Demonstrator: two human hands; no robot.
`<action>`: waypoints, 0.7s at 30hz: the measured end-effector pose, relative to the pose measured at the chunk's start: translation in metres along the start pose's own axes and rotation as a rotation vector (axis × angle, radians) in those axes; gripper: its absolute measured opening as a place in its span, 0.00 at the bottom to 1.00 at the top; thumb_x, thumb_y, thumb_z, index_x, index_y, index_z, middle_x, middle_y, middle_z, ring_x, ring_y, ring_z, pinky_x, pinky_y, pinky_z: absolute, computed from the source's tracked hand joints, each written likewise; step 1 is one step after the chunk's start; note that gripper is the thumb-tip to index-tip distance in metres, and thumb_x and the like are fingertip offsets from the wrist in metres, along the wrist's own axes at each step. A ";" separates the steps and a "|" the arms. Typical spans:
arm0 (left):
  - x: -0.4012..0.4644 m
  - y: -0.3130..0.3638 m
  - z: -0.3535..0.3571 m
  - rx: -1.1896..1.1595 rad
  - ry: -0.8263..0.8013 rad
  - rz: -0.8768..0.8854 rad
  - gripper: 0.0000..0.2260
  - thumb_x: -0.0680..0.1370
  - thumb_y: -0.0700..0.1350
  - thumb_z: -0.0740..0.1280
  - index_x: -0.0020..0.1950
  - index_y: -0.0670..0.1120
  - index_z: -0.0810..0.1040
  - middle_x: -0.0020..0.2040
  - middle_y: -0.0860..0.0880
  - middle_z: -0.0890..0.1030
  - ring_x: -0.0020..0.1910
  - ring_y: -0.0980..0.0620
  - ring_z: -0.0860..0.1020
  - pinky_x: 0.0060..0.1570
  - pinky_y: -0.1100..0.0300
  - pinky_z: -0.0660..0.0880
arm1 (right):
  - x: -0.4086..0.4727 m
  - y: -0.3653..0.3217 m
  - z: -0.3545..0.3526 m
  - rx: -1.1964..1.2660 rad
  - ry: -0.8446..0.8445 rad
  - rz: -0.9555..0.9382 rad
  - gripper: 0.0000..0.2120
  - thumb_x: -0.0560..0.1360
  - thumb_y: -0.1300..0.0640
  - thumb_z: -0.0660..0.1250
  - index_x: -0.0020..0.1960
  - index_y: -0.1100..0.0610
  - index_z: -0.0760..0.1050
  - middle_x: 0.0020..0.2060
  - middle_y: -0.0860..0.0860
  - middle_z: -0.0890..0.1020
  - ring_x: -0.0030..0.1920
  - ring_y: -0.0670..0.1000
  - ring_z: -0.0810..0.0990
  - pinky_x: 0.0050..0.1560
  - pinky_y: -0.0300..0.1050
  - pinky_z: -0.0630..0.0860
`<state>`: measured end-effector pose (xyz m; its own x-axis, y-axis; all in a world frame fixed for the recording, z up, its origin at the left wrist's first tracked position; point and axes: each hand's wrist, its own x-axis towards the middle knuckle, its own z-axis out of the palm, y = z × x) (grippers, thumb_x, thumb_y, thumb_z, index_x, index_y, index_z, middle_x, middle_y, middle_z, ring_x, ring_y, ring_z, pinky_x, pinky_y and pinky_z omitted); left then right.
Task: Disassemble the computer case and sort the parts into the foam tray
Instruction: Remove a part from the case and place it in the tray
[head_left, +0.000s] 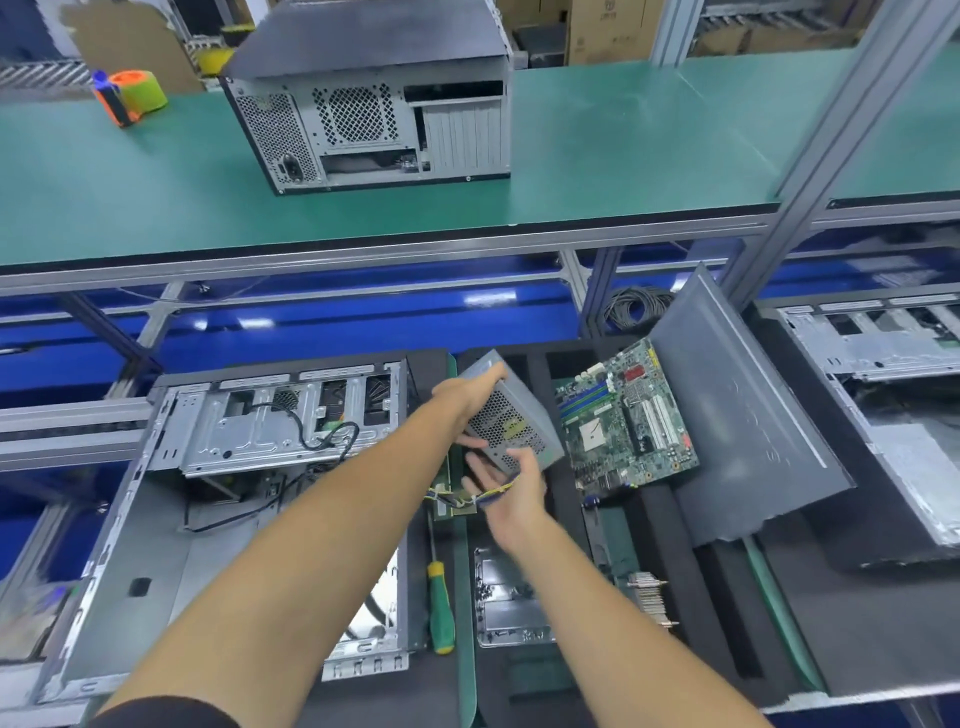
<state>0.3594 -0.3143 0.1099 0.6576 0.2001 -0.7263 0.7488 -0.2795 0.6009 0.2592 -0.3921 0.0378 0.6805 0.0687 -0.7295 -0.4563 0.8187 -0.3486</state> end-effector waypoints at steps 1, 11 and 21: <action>0.002 -0.002 0.002 0.041 0.015 -0.004 0.50 0.66 0.66 0.74 0.79 0.41 0.60 0.69 0.42 0.69 0.49 0.41 0.79 0.34 0.50 0.84 | -0.003 0.009 0.004 -0.005 0.017 0.038 0.14 0.79 0.58 0.62 0.63 0.60 0.70 0.61 0.66 0.79 0.51 0.62 0.86 0.49 0.59 0.81; 0.006 0.007 0.041 0.713 0.153 0.150 0.56 0.67 0.75 0.66 0.82 0.42 0.50 0.68 0.44 0.76 0.51 0.41 0.83 0.47 0.54 0.80 | -0.024 0.024 -0.001 -0.143 -0.037 0.332 0.05 0.82 0.66 0.57 0.50 0.61 0.70 0.42 0.59 0.77 0.41 0.56 0.78 0.37 0.47 0.83; 0.008 0.026 0.042 0.778 0.181 0.118 0.57 0.69 0.77 0.63 0.84 0.43 0.45 0.74 0.46 0.72 0.66 0.41 0.77 0.47 0.53 0.69 | -0.034 0.047 0.022 -0.850 0.213 0.014 0.24 0.80 0.54 0.62 0.73 0.59 0.63 0.68 0.57 0.69 0.64 0.56 0.69 0.66 0.53 0.71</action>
<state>0.3807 -0.3593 0.1052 0.7819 0.2589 -0.5671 0.4454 -0.8685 0.2177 0.2275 -0.3436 0.0590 0.5888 -0.1013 -0.8019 -0.7944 0.1104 -0.5973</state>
